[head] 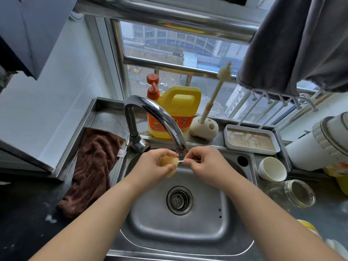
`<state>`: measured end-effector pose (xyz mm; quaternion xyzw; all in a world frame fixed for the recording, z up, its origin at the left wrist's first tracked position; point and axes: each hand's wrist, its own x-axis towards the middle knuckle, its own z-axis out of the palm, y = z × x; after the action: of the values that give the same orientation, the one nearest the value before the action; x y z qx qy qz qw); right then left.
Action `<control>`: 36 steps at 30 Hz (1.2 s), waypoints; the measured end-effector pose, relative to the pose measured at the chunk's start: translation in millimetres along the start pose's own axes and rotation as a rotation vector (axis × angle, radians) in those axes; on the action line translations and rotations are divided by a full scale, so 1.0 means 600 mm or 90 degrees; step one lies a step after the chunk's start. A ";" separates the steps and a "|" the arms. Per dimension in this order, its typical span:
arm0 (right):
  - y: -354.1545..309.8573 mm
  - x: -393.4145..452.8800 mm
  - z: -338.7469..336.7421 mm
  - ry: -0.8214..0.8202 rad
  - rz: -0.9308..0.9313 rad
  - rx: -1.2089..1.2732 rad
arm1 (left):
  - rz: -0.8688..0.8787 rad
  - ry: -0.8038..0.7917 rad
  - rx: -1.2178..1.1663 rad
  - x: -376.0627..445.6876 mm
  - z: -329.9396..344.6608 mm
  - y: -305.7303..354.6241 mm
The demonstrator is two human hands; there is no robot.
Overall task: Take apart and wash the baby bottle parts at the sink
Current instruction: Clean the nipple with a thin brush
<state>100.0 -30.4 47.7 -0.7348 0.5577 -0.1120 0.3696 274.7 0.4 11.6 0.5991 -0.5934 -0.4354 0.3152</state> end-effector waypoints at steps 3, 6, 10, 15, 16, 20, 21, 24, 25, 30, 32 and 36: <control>0.005 -0.003 -0.002 -0.009 0.013 0.005 | -0.002 0.001 -0.038 -0.002 0.001 -0.005; 0.008 -0.005 -0.008 0.007 0.017 0.019 | -0.010 -0.001 -0.060 0.001 0.004 -0.005; 0.003 -0.008 0.002 0.013 0.008 -0.009 | -0.014 0.004 -0.077 0.001 0.010 -0.002; 0.020 -0.022 -0.019 0.020 0.052 -0.028 | -0.110 0.044 -0.202 0.002 0.014 -0.017; 0.025 -0.026 -0.020 0.018 0.063 -0.038 | -0.132 0.044 -0.244 0.003 0.015 -0.023; 0.046 -0.053 -0.011 0.014 0.095 -0.022 | -0.224 0.012 -0.381 0.001 0.028 -0.040; 0.052 -0.061 -0.006 0.013 0.101 -0.008 | -0.247 0.006 -0.410 -0.001 0.032 -0.040; 0.073 -0.084 0.011 0.020 0.138 0.048 | -0.300 0.002 -0.475 -0.005 0.045 -0.041; 0.080 -0.090 0.016 0.028 0.150 0.063 | -0.319 0.004 -0.492 -0.007 0.049 -0.037; 0.095 -0.114 0.030 0.050 0.185 0.151 | -0.390 0.018 -0.556 -0.011 0.068 -0.039; 0.100 -0.121 0.033 0.052 0.191 0.159 | -0.405 0.035 -0.583 -0.011 0.073 -0.043; 0.110 -0.138 0.033 0.063 0.206 0.158 | -0.410 0.017 -0.579 -0.015 0.078 -0.045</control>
<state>33.3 45.9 10.2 -0.5782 0.6676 -0.1554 0.4425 245.4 18.5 -31.0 0.5595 -0.1288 -0.7141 0.4005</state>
